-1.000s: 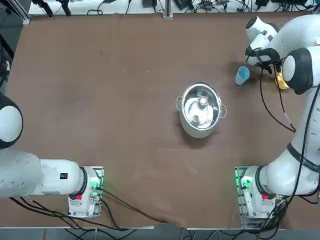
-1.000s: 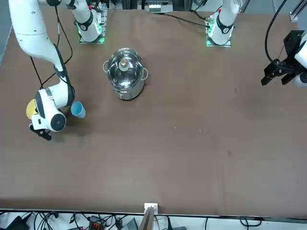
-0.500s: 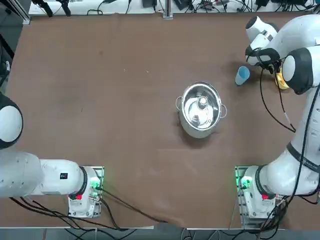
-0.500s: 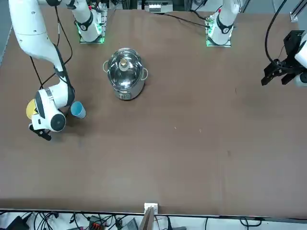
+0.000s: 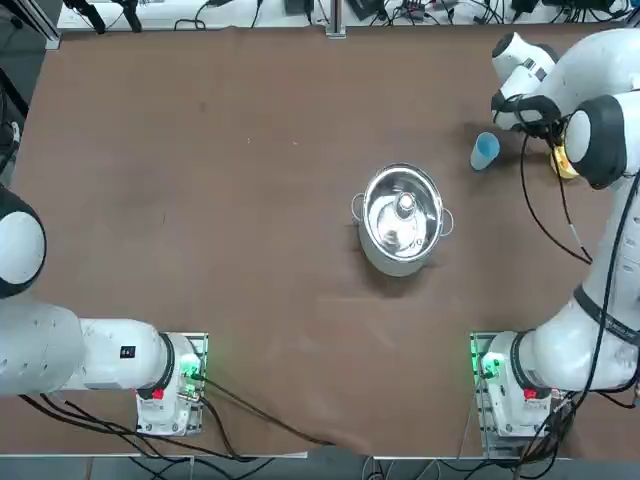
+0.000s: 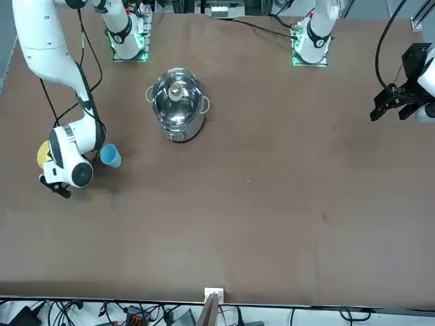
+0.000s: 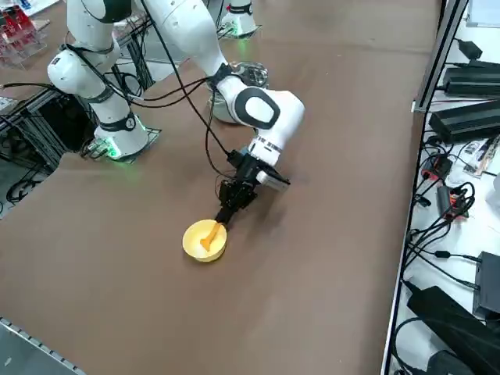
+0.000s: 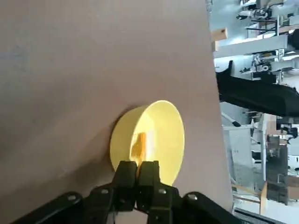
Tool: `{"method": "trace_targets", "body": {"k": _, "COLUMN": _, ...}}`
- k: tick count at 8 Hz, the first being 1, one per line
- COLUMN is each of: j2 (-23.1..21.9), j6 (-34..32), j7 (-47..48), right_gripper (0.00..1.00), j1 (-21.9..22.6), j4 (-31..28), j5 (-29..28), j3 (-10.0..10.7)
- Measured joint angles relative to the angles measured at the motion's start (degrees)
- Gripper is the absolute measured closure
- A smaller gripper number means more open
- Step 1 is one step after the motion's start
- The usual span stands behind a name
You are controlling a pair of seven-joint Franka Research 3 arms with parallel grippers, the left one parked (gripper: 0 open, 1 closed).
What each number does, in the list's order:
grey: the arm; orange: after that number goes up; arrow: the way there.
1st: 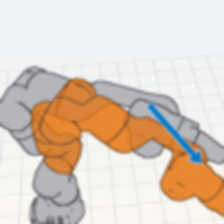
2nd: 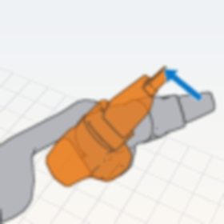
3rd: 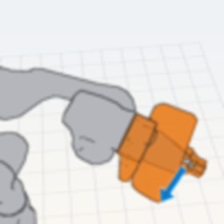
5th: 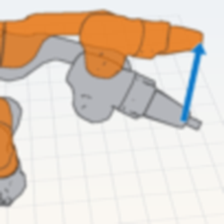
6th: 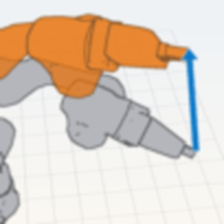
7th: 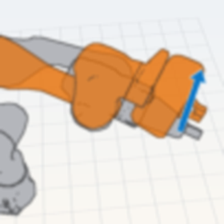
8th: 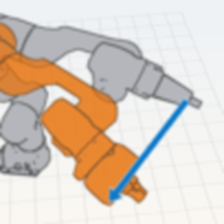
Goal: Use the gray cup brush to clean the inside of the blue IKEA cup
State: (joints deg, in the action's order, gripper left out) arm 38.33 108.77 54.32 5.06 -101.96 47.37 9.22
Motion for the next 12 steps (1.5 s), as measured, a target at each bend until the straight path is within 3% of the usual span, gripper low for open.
{"method": "trace_targets", "body": {"k": 4, "j2": -1.1, "j6": -2.9, "j7": -0.9, "right_gripper": 0.96, "j1": 0.3, "j4": 3.9, "j5": 0.0, "j3": 0.0}}
{"method": "trace_targets", "body": {"k": 7, "j2": -7.6, "j6": -3.5, "j7": -6.9, "right_gripper": 0.96, "j1": 0.2, "j4": 5.4, "j5": -1.8, "j3": 0.0}}
{"method": "trace_targets", "body": {"k": 10, "j2": -15.7, "j6": -5.4, "j7": -20.1, "right_gripper": 0.96, "j1": 0.3, "j4": 7.3, "j5": -11.5, "j3": -0.1}}
{"method": "trace_targets", "body": {"k": 12, "j2": -18.5, "j6": -9.4, "j7": -25.9, "right_gripper": 0.96, "j1": 0.5, "j4": 11.0, "j5": -20.8, "j3": -0.4}}
